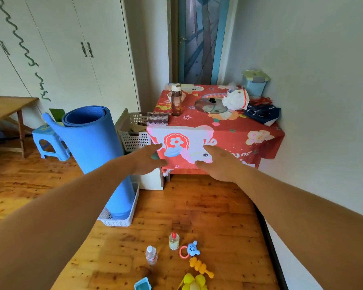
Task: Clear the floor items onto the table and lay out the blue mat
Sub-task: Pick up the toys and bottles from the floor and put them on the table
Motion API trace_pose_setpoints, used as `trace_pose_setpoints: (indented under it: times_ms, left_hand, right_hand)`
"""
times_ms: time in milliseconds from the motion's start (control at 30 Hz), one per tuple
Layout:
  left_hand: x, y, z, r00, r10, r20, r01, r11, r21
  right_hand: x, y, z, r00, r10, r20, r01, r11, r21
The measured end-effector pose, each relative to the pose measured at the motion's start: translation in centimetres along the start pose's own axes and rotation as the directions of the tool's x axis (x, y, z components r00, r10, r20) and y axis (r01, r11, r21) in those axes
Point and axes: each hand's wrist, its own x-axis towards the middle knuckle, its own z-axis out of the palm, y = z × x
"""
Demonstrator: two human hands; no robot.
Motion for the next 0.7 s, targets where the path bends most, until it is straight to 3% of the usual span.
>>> trace_pose_setpoints:
  times_ms: [167, 300, 700]
  left_hand:
    - [4.0, -3.8, 4.0, 0.999, -0.023, 0.03, 0.024, 0.999, -0.035]
    - [7.3, -8.5, 9.1, 0.994, -0.076, 0.075, 0.073, 0.996, 0.043]
    - [15.7, -26.6, 41.6, 0.94, -0.116, 0.322, 0.121, 0.993, 0.005]
  right_hand:
    - [3.1, 3.6, 5.3, 0.999, 0.027, 0.026, -0.029, 0.999, 0.044]
    - [5.0, 6.7, 10.9, 0.998, 0.065, 0.024, -0.066, 0.996, 0.054]
    - [7.9, 24.4, 43.9, 0.976, 0.166, 0.138, -0.178, 0.981, 0.079]
